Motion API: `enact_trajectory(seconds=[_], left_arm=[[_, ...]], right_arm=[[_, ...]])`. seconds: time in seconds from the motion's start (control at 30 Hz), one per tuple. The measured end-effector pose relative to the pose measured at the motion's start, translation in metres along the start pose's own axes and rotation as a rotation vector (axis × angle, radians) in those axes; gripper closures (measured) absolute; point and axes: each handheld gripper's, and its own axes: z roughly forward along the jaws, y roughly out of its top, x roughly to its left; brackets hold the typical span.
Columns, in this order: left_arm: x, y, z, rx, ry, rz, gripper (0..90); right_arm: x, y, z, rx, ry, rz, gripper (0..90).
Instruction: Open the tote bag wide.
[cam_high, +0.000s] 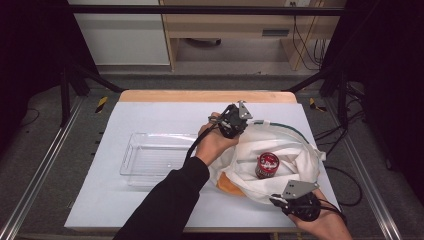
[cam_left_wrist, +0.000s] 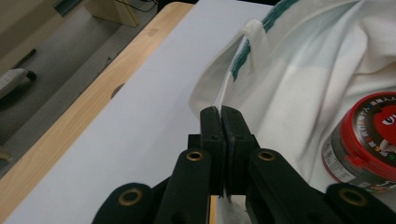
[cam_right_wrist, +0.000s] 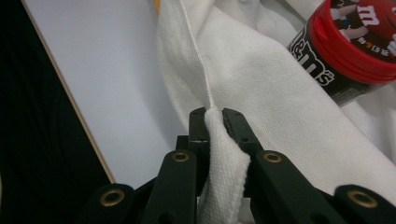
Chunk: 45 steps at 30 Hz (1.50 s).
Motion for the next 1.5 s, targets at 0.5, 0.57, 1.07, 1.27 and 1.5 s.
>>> enact_trajectory(seconds=[0.5,0.57,1.07,1.27,1.5], left_arm=[[0.014,-0.014,0.018,0.079,0.027,-0.057,88.9],[0.016,-0.017,0.022,0.087,0.022,-0.069,88.9],[0.006,-0.029,0.021,0.056,0.027,-0.08,79.5],[-0.003,-0.028,-0.001,-0.02,0.052,-0.062,62.8],[-0.02,-0.031,-0.035,-0.088,0.055,-0.04,52.2]], right_arm=[[0.006,-0.02,0.002,0.035,0.065,0.015,83.8],[0.006,-0.024,0.005,0.032,0.071,0.018,83.8],[0.004,-0.025,-0.002,-0.017,0.061,0.07,70.3],[0.0,-0.012,-0.017,-0.061,0.012,0.07,43.7],[-0.007,0.003,-0.036,-0.112,-0.023,0.077,31.2]])
